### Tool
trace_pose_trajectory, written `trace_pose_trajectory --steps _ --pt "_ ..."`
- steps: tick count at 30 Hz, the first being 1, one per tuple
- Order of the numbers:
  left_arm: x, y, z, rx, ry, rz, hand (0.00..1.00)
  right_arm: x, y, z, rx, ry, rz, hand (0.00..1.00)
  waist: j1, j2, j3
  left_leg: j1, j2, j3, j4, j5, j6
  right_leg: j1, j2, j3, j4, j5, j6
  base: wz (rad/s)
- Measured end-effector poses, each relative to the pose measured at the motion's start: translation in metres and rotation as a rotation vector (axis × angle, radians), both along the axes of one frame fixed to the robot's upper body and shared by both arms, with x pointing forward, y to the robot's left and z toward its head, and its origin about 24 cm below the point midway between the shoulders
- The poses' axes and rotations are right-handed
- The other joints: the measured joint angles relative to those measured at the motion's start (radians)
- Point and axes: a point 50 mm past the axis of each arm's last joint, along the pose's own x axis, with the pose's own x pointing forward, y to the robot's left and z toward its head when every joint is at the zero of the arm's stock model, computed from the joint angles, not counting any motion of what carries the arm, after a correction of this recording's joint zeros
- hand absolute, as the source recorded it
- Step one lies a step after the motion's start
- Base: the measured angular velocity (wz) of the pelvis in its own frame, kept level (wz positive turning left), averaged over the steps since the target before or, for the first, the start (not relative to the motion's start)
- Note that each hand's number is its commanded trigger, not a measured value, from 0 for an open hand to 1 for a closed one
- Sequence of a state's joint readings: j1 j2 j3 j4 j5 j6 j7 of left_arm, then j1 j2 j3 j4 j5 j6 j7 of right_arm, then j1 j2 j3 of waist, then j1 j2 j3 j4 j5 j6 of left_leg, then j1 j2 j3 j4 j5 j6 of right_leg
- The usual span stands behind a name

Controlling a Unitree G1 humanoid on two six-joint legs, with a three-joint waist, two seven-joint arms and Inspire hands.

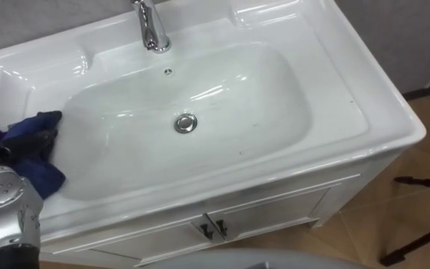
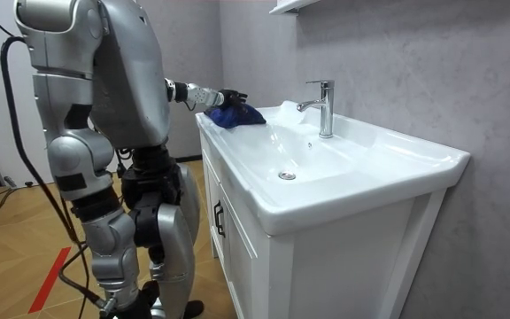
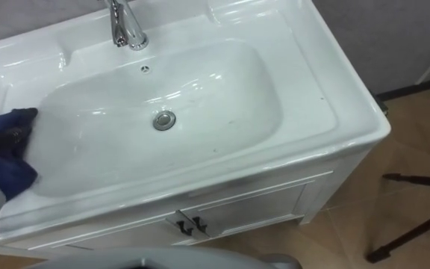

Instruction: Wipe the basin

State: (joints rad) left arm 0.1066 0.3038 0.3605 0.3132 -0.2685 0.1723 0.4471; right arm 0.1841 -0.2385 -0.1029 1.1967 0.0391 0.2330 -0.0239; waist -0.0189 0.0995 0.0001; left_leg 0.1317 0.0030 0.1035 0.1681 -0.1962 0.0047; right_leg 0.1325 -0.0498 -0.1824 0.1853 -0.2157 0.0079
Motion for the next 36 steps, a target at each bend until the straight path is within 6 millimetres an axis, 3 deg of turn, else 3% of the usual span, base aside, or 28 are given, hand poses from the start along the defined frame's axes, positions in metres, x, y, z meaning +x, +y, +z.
trace_pose_trajectory --steps 15,30,36 --pt "-0.002 0.005 0.002 -0.030 -0.033 0.032 0.00 -0.001 -0.001 0.000 -0.014 -0.018 0.006 0.00 0.001 0.004 -0.0004 0.005 0.001 0.004 -0.002 0.000 0.000 0.006 0.004 0.011 0.000 0.000 0.000 -0.01" --pt "0.018 0.009 0.042 0.023 -0.245 0.125 0.00 -0.003 0.002 -0.001 -0.009 -0.037 0.003 0.00 0.002 -0.008 0.0003 0.001 0.001 0.012 0.000 0.000 0.000 -0.010 0.004 0.019 0.004 0.000 0.000 -0.02" --pt "0.019 0.012 0.061 0.054 -0.326 0.135 0.00 -0.002 0.002 -0.001 -0.009 -0.046 -0.010 0.00 0.003 -0.006 -0.0039 -0.006 0.001 0.010 0.002 0.000 0.000 -0.011 0.005 0.016 0.003 0.001 -0.001 0.00"
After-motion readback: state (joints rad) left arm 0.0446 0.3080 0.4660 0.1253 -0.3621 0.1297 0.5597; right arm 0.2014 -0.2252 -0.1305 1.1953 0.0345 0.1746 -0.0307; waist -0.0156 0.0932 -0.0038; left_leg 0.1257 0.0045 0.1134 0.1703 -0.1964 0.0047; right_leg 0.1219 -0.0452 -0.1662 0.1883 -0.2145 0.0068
